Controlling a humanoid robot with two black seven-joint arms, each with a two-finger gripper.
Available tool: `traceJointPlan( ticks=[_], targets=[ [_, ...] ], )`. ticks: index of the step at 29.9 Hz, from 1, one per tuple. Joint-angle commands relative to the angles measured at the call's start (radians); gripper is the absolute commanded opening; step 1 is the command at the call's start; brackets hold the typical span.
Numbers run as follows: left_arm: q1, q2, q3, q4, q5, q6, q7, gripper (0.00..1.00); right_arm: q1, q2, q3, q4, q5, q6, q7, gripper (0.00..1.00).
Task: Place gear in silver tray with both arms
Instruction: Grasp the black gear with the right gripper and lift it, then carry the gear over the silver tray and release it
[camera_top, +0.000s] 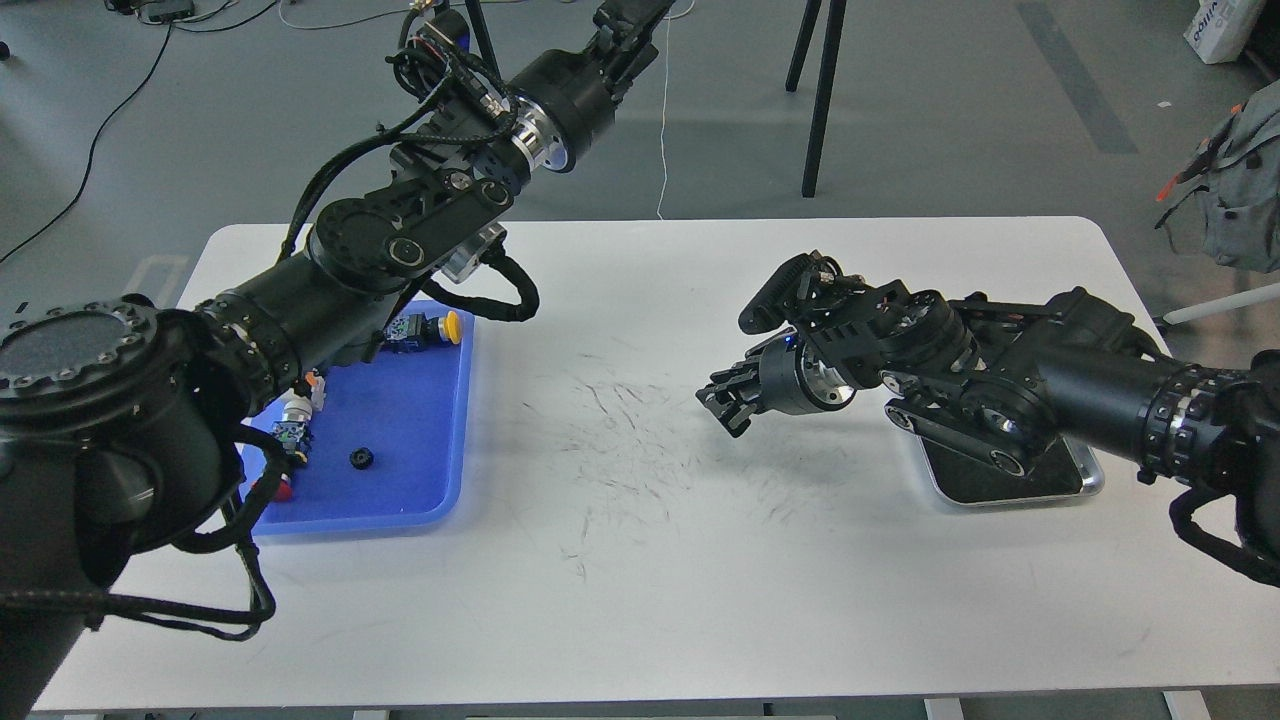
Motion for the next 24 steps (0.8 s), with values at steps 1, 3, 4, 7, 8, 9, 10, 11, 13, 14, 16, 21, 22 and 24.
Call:
traceJointPlan(
  ticks=[1,3,4,7,8,9,10,11,13,14,16,21,22,24],
  targets=[
    [0.000,0.000,0.002,0.000,0.001,0.000,0.000,0.99,0.021,-0.033,0.000,-0.006,0.000,0.005,0.000,0.13],
    [0.000,0.000,0.002,0.000,0.001,0.000,0.000,0.99,0.030,-0.056,0.000,-0.006,0.000,0.011,0.000,0.13],
    [0.000,0.000,0.004,0.000,0.001,0.000,0.000,0.99,0.033,-0.068,0.000,-0.006,0.000,0.012,0.000,0.13],
    [0.000,0.000,0.005,0.000,0.003,0.000,0.000,0.99,0.038,-0.107,0.000,-0.006,0.000,0.014,0.000,0.13],
    [0.000,0.000,0.005,0.000,0.003,0.000,0.000,0.99,0.039,-0.124,0.000,-0.006,0.000,0.014,0.000,0.13],
    [0.000,0.000,0.005,0.000,0.005,0.000,0.000,0.99,0.041,-0.138,0.000,-0.006,0.000,0.014,0.000,0.13],
    [0.000,0.000,0.005,0.000,0.005,0.000,0.000,0.99,0.041,-0.153,0.000,-0.006,0.002,0.014,0.000,0.13],
    [0.000,0.000,0.007,0.000,0.005,0.000,0.000,0.99,0.044,-0.167,0.000,-0.004,0.000,0.014,0.000,0.13],
    [0.000,0.000,0.007,0.000,0.005,0.000,0.000,0.99,0.056,-0.194,0.000,-0.004,0.000,0.015,0.000,0.13],
    [-0.002,0.000,0.007,0.000,0.005,0.000,0.000,0.99,0.059,-0.211,0.000,-0.004,0.000,0.018,0.000,0.13],
    [-0.002,0.000,0.007,0.000,0.005,0.000,0.000,0.99,0.062,-0.237,0.000,-0.004,0.000,0.032,0.000,0.13],
    [0.002,0.000,0.007,0.000,0.005,0.000,0.000,0.99,0.065,-0.306,-0.002,-0.004,0.000,0.034,0.000,0.13],
    [0.003,0.000,0.007,0.000,0.005,0.000,0.000,0.99,0.064,-0.317,-0.002,-0.004,0.000,0.034,0.000,0.13],
    [0.003,0.000,0.007,0.000,0.005,0.000,0.000,0.99,0.061,-0.349,-0.002,-0.004,0.000,0.034,0.000,0.13]
  ],
)
